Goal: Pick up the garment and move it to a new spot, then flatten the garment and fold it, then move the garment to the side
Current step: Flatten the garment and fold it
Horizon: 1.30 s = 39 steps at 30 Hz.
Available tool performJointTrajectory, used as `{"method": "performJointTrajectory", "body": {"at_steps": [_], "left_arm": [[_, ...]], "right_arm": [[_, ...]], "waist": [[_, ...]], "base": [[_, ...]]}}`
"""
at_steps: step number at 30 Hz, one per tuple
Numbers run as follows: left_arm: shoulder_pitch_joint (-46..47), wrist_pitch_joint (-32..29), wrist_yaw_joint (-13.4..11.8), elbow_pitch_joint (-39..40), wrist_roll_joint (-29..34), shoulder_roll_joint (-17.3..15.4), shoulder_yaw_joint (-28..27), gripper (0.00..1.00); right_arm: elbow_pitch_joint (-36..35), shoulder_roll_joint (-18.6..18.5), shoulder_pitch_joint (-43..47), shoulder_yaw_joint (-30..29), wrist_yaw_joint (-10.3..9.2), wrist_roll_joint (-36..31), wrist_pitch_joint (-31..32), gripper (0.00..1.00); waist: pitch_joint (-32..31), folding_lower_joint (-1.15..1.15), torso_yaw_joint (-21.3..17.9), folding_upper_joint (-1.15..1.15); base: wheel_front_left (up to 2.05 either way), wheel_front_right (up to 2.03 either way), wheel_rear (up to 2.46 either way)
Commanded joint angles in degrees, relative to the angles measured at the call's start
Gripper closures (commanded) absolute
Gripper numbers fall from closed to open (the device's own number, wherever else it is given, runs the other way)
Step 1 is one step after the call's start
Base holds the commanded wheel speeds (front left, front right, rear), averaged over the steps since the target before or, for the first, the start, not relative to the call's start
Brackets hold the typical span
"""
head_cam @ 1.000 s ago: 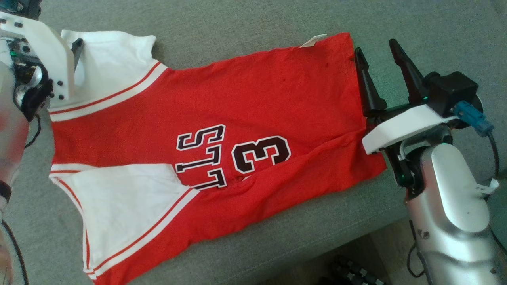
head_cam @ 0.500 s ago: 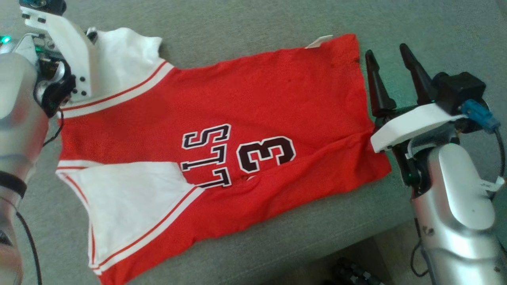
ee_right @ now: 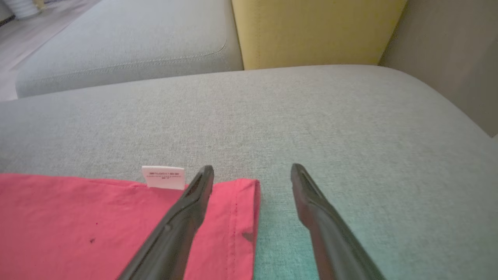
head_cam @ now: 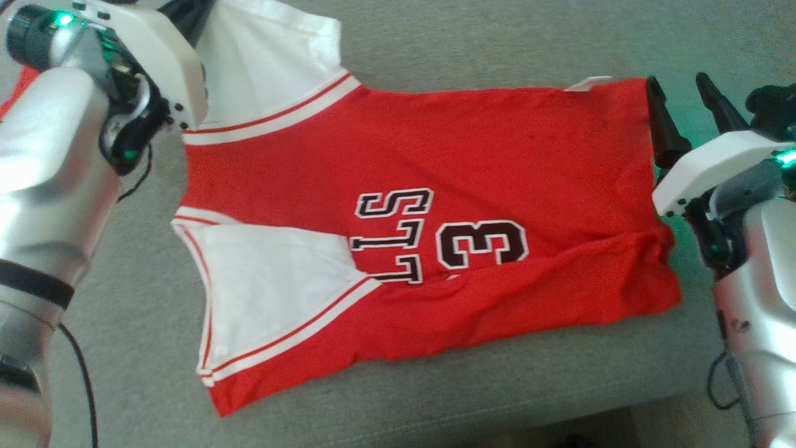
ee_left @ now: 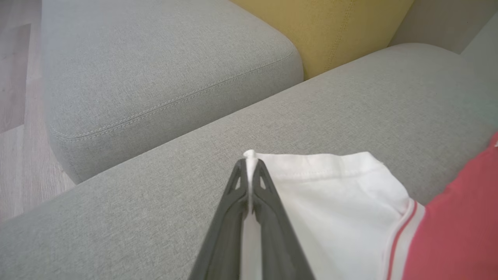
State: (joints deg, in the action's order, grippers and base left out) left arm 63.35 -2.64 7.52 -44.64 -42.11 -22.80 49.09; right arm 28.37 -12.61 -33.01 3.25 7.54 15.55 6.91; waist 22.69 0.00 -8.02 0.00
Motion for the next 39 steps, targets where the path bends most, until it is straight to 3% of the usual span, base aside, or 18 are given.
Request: {"method": "performJointTrajectory", "body": {"at_steps": [1, 11, 18, 19, 20, 21, 29, 39], "left_arm": [[1.5, 0.7, -0.3, 1.9, -0.4, -1.9, -2.3, 1.0], [-1.4, -0.1, -2.2, 10.9, -1.1, -3.2, -2.1, 1.0], [-2.3, -1.0, -3.7, 14.3, -1.5, -4.5, -2.3, 1.0], [-2.4, -1.0, -3.9, 14.6, -1.5, -4.7, -2.4, 1.0], [-2.5, -1.1, -4.1, 14.8, -1.6, -4.9, -2.5, 1.0], [-2.7, -1.1, -4.2, 14.9, -1.7, -5.0, -2.5, 1.0], [-2.8, -0.1, -5.8, 14.3, -1.9, -5.8, -3.3, 1.0], [0.9, 6.1, -8.7, 10.2, -0.9, -4.7, -6.0, 1.0]], "right_arm": [[-1.2, -1.2, -1.7, 1.2, -0.05, 0.3, 0.3, 0.0], [6.9, -5.5, -5.8, 4.2, -0.05, 5.5, 3.4, 0.0], [11.8, -6.6, -8.0, 6.4, -0.05, 7.5, 5.6, 0.0], [12.2, -6.6, -8.2, 7.0, -0.05, 8.1, 6.0, 0.51], [12.5, -6.8, -8.3, 7.6, -0.05, 8.5, 6.2, 0.92], [12.7, -6.9, -8.4, 8.2, -0.05, 8.9, 6.4, 1.0], [14.6, -9.2, -11.7, 8.0, -0.05, 7.9, 0.7, 1.0], [19.3, -9.3, -18.5, 6.2, -0.05, 3.7, -5.8, 1.0]], "waist": [[0.0, 0.0, 1.4, 0.0], [1.1, 0.0, 4.2, 0.0], [1.6, 0.0, 4.9, 0.0], [1.6, 0.0, 4.9, 0.0], [1.5, 0.0, 4.9, 0.0], [1.5, 0.0, 4.8, 0.0], [1.9, 0.0, 4.4, 0.0], [2.9, 0.0, 4.4, 0.0]], "base": [[0.0, 0.0, 0.0], [0.0, 0.0, 0.0], [0.0, 0.0, 0.0], [0.0, 0.0, 0.0], [0.0, 0.0, 0.0], [0.0, 0.0, 0.0], [0.0, 0.0, 0.0], [0.0, 0.0, 0.0]]}}
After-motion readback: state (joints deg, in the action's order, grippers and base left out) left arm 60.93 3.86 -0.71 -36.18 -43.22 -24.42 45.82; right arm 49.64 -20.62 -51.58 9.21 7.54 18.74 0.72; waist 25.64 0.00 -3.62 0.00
